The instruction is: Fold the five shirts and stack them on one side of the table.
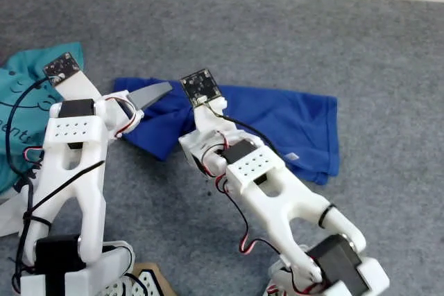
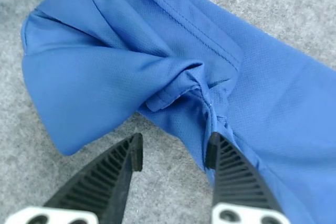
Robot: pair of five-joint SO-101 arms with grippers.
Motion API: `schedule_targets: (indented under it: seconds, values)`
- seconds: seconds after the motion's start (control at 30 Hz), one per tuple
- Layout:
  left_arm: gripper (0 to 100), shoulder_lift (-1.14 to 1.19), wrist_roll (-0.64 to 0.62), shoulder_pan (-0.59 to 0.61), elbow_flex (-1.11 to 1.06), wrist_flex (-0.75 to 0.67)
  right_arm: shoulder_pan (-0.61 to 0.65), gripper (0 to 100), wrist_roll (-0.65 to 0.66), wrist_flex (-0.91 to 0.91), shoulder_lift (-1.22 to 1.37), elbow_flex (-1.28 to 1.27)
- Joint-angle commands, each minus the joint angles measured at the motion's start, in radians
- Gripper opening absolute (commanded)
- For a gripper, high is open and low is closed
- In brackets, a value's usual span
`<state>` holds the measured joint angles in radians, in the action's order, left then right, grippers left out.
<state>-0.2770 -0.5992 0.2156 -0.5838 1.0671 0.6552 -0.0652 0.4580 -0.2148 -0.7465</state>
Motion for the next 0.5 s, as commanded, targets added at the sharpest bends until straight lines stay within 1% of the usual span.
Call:
schedule_targets:
  seconds: [0.0, 0.23, 0.47]
  values:
    - [64, -0.042, -0.011, 0.008, 0.007, -0.012, 0.012, 21.4, -0.018, -0.016, 0.058, 0.090]
    - [64, -0.036, -0.011, 0.008, 0.004, -0.040, 0.013, 21.4, -0.020, -0.016, 0.219, 0.246]
    - [64, -0.036, -0.011, 0.008, 0.004, -0.041, 0.025, 21.3, -0.020, -0.013, 0.234, 0.285]
